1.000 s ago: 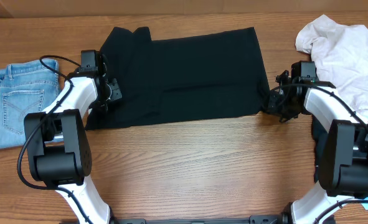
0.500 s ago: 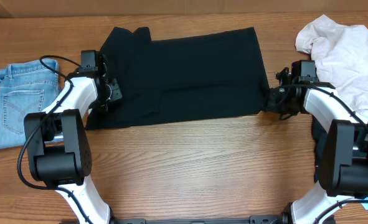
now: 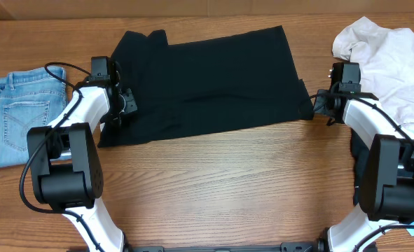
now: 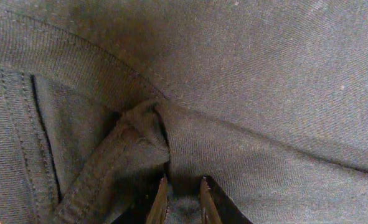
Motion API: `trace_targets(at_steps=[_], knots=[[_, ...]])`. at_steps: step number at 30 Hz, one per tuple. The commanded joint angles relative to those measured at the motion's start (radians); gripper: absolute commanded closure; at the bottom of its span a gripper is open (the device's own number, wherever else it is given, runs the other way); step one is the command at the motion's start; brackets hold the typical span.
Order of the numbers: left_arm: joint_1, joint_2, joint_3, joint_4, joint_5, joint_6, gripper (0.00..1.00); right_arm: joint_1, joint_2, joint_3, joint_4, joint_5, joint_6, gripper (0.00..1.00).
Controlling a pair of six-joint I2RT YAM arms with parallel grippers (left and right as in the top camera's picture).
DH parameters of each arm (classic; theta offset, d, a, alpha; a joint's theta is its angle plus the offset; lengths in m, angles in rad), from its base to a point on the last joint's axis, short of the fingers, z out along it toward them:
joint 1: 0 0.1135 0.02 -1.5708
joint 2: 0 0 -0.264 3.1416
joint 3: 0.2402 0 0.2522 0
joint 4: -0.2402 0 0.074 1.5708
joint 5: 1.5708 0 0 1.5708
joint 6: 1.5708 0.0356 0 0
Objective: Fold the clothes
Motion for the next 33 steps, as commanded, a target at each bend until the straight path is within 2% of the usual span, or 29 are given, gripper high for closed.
trace_targets(at_steps=[1,6,11,12,23,33], knots=[[0.011,0.051,-0.029,-0.027,-0.056,0.019,0.78,-0.002,0.001,0.007,-0.002,0.038,0.005,0.62],[0.012,0.051,-0.029,-0.033,-0.06,0.019,0.79,-0.001,0.001,0.014,-0.004,-0.097,-0.008,0.64],[0.012,0.051,-0.029,-0.071,-0.086,0.019,0.78,-0.001,0.001,0.055,-0.005,-0.505,-0.185,0.73],[0.012,0.051,-0.029,-0.076,-0.086,0.019,0.79,-0.001,0.001,0.056,-0.003,-0.535,-0.202,0.73],[0.012,0.051,-0.029,-0.131,-0.086,0.019,0.77,0.0,0.02,0.053,0.014,-0.513,-0.217,0.73],[0.012,0.051,-0.029,-0.15,-0.116,0.02,0.75,0.0,0.142,0.053,0.013,-0.505,-0.216,0.72]])
